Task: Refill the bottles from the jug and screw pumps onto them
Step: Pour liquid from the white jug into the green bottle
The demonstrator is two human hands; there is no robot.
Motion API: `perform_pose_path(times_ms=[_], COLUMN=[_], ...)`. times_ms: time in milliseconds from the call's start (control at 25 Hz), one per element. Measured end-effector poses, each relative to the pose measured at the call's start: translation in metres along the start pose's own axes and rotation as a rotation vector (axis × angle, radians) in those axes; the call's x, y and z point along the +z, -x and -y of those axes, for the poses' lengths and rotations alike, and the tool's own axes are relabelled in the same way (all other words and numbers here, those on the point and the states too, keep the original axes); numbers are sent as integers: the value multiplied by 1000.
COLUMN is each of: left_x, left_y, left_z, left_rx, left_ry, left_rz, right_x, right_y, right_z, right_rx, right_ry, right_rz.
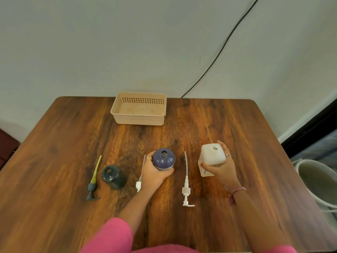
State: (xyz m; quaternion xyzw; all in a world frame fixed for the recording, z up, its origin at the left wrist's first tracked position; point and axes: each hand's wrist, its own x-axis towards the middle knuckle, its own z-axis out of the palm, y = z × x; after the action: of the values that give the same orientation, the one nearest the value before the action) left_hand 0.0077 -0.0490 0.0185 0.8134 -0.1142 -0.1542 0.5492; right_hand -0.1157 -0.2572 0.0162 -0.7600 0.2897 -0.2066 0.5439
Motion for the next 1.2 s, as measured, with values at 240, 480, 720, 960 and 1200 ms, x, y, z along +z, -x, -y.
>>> perform_pose_path(times_ms=[240, 480, 720, 960, 1200], left_x=[4, 2, -25, -108, -148], left_y=[6, 4, 10, -5, -20], left_z=[16, 19, 5, -14, 1], left_rx=[-50, -84, -91, 109, -18], left_ry=[-14, -35, -266, -526, -545], left_rz=[37, 66, 138, 37, 85], right_x=[6, 3, 3, 6, 8], right_y=[9, 14, 13, 14, 14], right_z=[-15, -20, -21, -25, -27], right_rx=[53, 63, 67, 108, 160], right_ry=[-35, -54, -22, -21, -34], right_rz=[-9, 9, 6, -10, -25])
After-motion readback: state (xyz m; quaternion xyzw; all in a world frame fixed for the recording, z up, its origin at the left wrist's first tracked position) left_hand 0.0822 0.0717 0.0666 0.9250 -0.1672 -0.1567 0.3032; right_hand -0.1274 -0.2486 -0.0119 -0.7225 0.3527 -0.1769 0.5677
